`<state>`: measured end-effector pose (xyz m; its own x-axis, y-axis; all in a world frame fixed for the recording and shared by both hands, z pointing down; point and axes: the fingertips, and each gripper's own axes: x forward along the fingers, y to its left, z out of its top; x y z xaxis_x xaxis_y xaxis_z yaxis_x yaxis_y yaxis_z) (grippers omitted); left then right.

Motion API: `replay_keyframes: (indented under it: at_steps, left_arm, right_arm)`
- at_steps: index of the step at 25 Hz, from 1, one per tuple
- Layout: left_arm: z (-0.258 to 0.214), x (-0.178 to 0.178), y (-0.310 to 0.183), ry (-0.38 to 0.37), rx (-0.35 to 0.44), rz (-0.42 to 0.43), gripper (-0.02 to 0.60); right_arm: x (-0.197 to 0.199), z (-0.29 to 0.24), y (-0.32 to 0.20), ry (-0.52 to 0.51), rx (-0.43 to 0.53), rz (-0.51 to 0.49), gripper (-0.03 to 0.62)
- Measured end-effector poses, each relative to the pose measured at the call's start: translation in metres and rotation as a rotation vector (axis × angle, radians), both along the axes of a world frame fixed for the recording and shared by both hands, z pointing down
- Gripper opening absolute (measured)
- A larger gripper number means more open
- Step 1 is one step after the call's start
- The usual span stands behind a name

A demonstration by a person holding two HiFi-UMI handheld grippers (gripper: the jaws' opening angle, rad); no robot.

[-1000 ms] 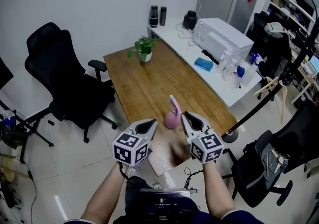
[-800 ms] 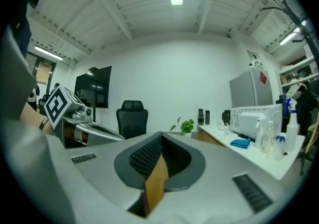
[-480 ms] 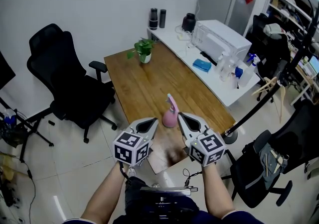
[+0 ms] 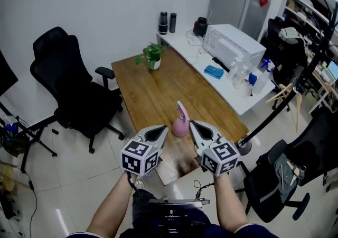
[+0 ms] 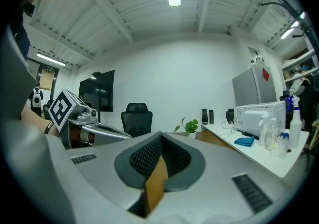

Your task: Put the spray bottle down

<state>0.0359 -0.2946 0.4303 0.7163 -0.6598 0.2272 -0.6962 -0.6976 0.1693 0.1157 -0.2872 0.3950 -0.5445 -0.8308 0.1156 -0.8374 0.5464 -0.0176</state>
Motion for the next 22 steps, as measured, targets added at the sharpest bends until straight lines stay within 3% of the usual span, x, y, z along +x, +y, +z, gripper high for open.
replay_keyframes:
  at_steps: [22]
  left_arm:
    - [-0.0026, -0.0003, 0.0024, 0.006, 0.003, -0.007, 0.011]
  right_arm:
    - [-0.0027, 0.0025, 0.0004, -0.015, -0.022, -0.019, 0.0]
